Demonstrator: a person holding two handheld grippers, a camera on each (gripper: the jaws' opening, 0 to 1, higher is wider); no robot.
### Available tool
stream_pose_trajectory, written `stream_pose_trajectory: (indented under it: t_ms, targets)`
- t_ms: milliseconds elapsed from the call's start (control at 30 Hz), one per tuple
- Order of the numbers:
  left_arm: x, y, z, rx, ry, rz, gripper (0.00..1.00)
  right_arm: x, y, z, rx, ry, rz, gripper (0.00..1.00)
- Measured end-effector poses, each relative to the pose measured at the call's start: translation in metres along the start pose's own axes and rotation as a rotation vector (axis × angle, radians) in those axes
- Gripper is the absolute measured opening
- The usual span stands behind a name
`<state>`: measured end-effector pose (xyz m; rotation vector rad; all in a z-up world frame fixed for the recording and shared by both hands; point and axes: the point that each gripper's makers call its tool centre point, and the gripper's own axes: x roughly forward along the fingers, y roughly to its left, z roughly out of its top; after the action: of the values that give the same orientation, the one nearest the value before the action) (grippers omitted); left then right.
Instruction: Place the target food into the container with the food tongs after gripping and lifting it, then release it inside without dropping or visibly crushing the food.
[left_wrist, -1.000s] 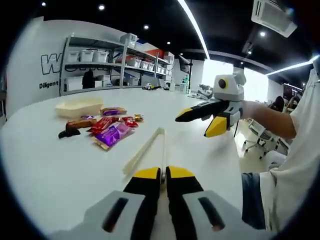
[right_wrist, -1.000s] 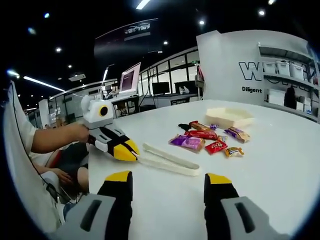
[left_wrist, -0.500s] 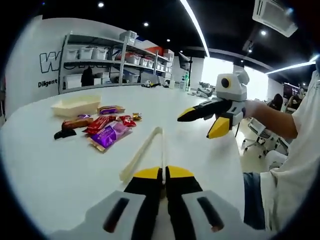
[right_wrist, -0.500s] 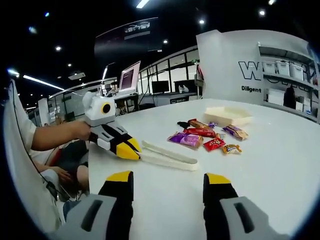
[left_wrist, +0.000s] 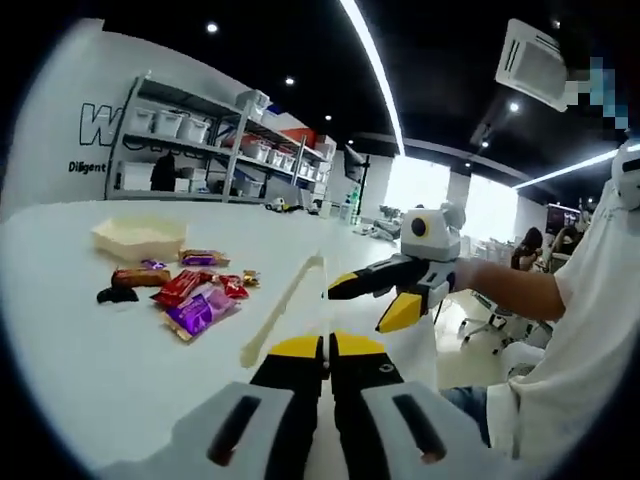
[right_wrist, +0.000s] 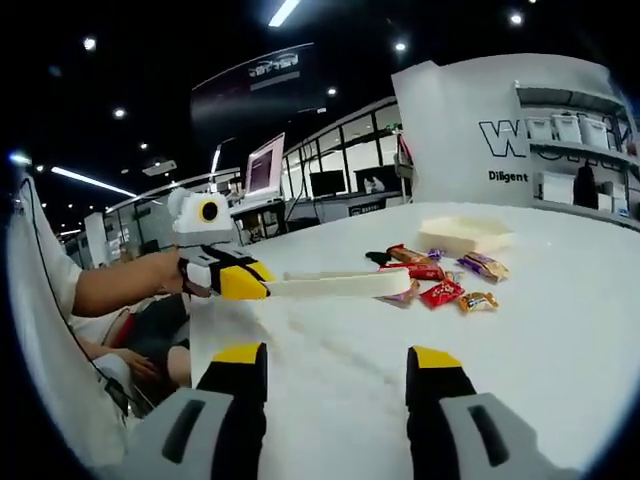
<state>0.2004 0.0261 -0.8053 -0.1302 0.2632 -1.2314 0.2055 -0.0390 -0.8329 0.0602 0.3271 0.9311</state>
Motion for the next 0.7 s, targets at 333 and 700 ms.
stream_pose_trajectory:
  t_ms: [333,700]
  targets:
    - [0.002,-0.039,0.028,-0.020,-0.069,-0.134,0.02,-0.002,0.047,0.035,-0.003,-0.139,0.187,0.56]
    - [-0.002,-0.061,0.037,-0.026,-0.102,-0.218,0.02,-0.015,0.058,0.067,0.042,-0.257,0.255,0.52]
